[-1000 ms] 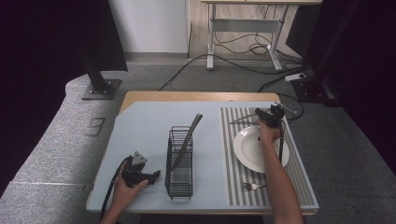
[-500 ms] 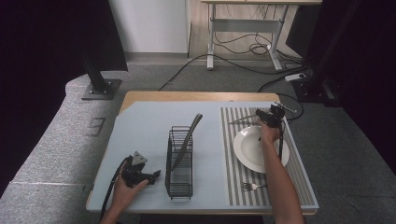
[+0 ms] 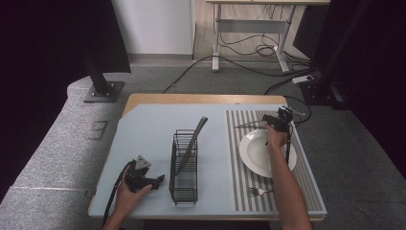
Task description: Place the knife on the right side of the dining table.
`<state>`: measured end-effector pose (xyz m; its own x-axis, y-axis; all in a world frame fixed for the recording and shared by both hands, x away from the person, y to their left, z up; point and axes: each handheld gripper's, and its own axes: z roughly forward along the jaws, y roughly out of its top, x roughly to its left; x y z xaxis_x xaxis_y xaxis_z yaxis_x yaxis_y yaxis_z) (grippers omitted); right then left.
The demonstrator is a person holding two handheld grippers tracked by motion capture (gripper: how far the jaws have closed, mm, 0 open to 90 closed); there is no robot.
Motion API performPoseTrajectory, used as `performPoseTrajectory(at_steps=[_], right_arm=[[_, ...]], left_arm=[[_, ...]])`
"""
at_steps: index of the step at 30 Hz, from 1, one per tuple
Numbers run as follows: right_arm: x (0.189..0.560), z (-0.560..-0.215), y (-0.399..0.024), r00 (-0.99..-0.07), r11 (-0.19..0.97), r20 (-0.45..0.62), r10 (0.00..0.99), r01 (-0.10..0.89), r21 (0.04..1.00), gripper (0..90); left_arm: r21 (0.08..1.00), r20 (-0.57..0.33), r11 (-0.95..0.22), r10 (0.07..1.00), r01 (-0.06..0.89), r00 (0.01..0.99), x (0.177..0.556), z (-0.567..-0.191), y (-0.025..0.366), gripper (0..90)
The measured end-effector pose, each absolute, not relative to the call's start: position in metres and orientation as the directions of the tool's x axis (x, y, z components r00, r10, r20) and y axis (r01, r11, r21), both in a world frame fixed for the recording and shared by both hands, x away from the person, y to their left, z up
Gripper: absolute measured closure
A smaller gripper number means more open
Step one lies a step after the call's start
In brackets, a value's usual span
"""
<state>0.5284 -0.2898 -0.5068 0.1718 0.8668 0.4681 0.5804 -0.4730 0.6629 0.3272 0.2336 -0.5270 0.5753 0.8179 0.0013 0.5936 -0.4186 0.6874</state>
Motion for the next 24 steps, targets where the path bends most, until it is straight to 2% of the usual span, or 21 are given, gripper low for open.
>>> performPoseTrajectory(at_steps=[12,15,20,24], right_arm=[[0.529,-0.506,-0.291,0.196,-0.473,0.459,0.867,0.616,0.630,56.5],[0.528,-0.505,-0.289,0.197,-0.442,0.418,0.887,0.626,0.642,56.4],[0.527,-0.505,-0.292,0.201,-0.449,0.425,0.882,0.629,0.634,55.9],[0.524,-0.498,-0.299,0.200,-0.443,0.412,0.889,0.603,0.663,55.2]], left_arm=[[0.687,0.002,-0.419,0.818,0.593,0.575,0.327,-0.527,0.234,13.1],[0.687,0.002,-0.419,0.818,0.593,0.576,0.327,-0.527,0.234,13.1],[0.687,0.002,-0.419,0.818,0.593,0.575,0.327,-0.527,0.234,13.1],[0.687,0.001,-0.419,0.818,0.593,0.575,0.327,-0.527,0.234,13.1]])
